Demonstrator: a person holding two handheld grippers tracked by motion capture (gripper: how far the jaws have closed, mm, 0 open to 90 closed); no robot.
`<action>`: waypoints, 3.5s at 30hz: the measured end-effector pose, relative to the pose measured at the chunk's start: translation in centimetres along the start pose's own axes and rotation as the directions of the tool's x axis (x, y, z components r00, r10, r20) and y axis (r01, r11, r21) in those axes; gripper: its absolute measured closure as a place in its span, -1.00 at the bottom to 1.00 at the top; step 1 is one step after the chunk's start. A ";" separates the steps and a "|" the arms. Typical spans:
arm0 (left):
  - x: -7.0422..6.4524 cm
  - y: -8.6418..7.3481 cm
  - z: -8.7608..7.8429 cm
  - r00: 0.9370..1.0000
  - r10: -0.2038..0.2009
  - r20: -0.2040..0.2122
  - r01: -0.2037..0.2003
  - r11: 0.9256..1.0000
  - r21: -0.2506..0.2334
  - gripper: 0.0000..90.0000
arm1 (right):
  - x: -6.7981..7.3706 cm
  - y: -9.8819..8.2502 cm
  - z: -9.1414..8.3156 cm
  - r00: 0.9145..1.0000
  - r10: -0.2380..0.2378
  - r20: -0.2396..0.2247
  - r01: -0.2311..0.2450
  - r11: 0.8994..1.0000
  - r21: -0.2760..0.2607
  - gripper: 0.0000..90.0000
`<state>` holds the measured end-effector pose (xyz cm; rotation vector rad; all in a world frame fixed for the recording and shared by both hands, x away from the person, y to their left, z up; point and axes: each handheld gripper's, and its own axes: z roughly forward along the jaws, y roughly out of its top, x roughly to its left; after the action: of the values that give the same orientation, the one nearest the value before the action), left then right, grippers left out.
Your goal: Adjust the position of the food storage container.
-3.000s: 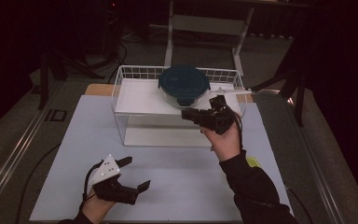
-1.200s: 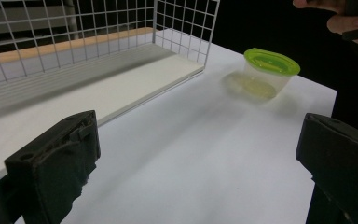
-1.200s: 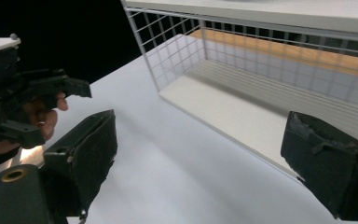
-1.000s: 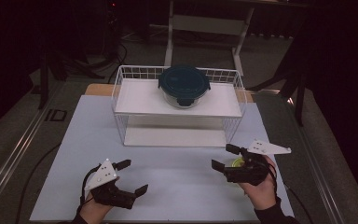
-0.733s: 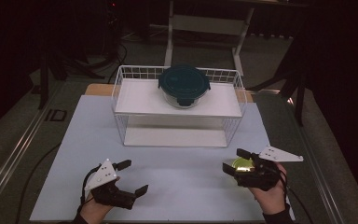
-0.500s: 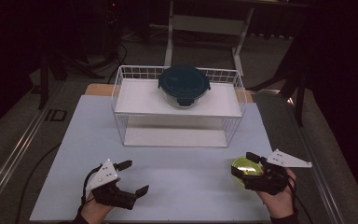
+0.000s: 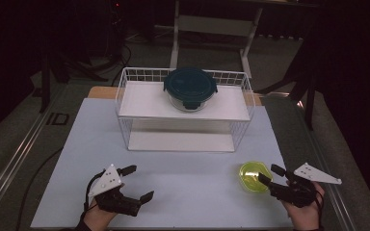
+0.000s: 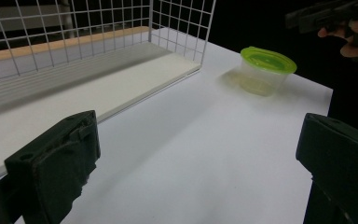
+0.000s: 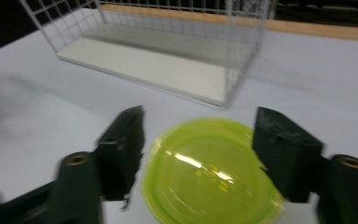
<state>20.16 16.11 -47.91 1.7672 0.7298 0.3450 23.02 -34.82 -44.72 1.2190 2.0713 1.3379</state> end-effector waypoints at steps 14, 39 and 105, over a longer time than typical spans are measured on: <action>0.0 0.1 0.0 1.000 0.003 -0.001 -0.003 1.000 -0.007 -1.00 | -3.6 -3.3 -1.2 0.991 0.048 0.121 -0.055 0.997 0.057 0.76; 0.0 0.1 0.0 1.000 0.006 -0.002 -0.006 1.000 -0.008 -1.00 | -3.8 -6.6 2.8 0.996 0.079 0.030 -0.084 0.970 0.227 1.00; 0.0 0.2 -0.3 1.000 0.016 -0.002 -0.016 1.000 -0.022 -1.00 | 0.7 -3.1 10.8 0.982 0.004 -0.188 0.059 0.942 0.330 1.00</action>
<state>20.04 16.25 -47.61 1.7531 0.7107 0.3641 28.82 -28.97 -52.36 1.2284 2.5204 1.1558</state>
